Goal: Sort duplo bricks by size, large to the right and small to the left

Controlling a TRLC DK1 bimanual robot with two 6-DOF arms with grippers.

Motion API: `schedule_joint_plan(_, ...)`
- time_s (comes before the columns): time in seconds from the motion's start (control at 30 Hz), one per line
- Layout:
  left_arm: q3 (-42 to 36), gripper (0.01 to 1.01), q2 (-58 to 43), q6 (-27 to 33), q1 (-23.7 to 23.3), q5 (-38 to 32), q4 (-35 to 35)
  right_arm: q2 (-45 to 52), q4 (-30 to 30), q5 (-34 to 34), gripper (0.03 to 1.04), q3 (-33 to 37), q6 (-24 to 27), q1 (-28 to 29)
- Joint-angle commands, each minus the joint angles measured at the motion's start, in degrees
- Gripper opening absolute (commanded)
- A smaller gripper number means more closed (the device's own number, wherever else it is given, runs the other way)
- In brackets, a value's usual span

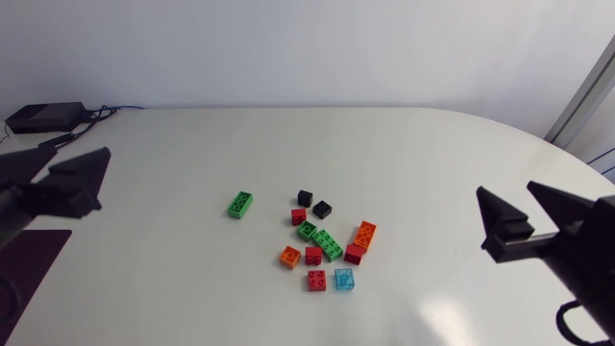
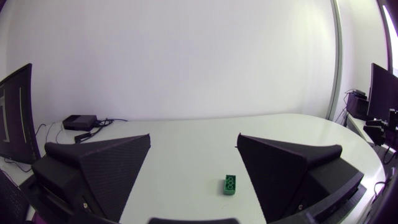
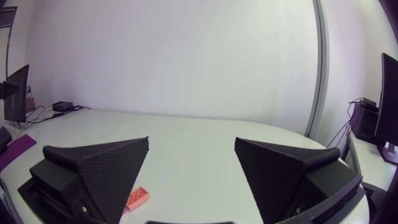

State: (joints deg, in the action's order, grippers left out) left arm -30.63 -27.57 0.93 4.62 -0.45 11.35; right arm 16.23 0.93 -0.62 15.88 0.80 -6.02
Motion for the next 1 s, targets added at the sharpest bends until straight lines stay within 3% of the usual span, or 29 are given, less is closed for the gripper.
schedule_joint_plan(0.0,-6.98,0.964,-10.31,-3.57,0.91,-0.17,3.15,5.83,0.74,0.01,1.0,5.65,-1.76,0.13)
schedule_joint_plan(0.17,-22.45,0.954,-34.21,-4.27,3.38,-0.17,16.07,15.41,5.05,-0.61,1.0,14.97,-4.66,0.05)
schedule_joint_plan(0.27,-28.08,0.956,-44.5,-2.77,4.25,-0.26,18.79,19.19,7.16,-1.75,1.0,18.13,-6.95,-0.13)
schedule_joint_plan(0.37,-32.65,0.956,-53.73,3.03,6.54,-0.34,20.37,21.48,7.6,-2.19,1.0,19.01,-7.83,-0.22)
schedule_joint_plan(0.57,-39.42,0.916,-67.35,2.15,11.37,-0.34,23.27,26.49,10.5,-4.12,1.0,19.98,-8.44,0.22)
schedule_joint_plan(0.7,-44.34,0.851,-77.46,-0.14,12.34,-0.17,24.59,31.76,17.18,-4.65,1.0,23.67,-5.46,0.13)
schedule_joint_plan(0.9,-50.67,0.843,-87.56,-0.23,12.78,-0.17,24.33,36.51,20.34,-14.67,1.0,25.78,-3.17,2.86)
schedule_joint_plan(0.97,-52.07,0.744,-89.5,-0.49,12.87,-0.17,24.33,37.03,20.96,-16.96,1.0,25.87,-2.03,3.3)
